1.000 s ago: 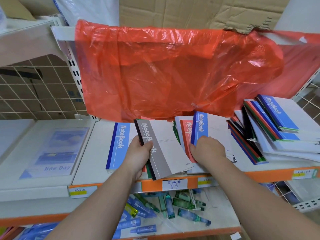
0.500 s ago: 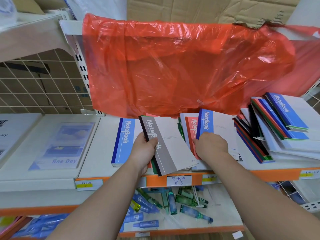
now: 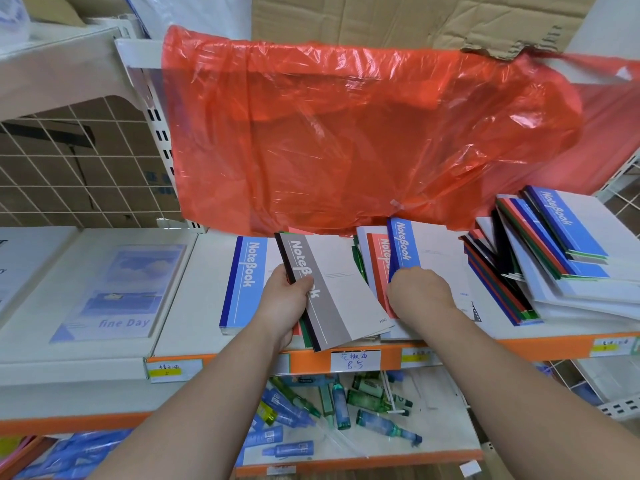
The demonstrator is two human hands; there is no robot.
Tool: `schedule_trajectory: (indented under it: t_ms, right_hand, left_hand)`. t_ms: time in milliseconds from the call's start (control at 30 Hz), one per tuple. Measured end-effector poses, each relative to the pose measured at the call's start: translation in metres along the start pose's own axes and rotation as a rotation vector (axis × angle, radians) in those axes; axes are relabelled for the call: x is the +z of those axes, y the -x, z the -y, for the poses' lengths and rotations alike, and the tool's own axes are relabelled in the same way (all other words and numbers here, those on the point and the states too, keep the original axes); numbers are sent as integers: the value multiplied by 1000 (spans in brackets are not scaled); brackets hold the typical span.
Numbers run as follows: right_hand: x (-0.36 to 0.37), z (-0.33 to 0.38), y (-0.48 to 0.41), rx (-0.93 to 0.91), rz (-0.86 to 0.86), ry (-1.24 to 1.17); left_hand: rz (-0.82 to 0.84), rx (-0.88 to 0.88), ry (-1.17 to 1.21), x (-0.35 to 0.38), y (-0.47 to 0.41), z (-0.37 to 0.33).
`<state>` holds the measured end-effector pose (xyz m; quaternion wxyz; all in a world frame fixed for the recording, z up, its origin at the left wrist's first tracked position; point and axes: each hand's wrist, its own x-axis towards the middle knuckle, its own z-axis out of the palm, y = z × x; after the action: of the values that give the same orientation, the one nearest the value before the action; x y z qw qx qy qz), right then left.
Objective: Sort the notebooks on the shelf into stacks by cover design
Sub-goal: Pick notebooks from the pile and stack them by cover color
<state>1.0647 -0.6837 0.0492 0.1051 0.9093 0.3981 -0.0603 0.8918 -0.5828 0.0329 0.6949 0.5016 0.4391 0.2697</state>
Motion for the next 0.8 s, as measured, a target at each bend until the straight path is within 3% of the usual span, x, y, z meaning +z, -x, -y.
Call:
schedule_trajectory:
  t_ms: [200, 367, 500, 567, 700, 800]
  right_hand:
    - [-11, 20, 37, -181, -118, 68]
    - [-10, 65, 86, -591, -228, 105]
    - [-9, 74, 90, -726, -235, 32]
    - [-7, 64, 74, -658, -244, -137]
    - [-4, 33, 31, -245, -283, -637]
    - [-2, 17, 12, -68, -65, -1046]
  left_hand:
    - [1, 10, -2, -1, -2, 3]
    - [6, -4, 86, 1, -5, 4]
    - [12, 11, 33, 1, -5, 8]
    - [24, 30, 22, -2, -6, 7]
    - [86, 71, 61, -3, -4, -3]
    - [164, 85, 110, 3, -1, -11]
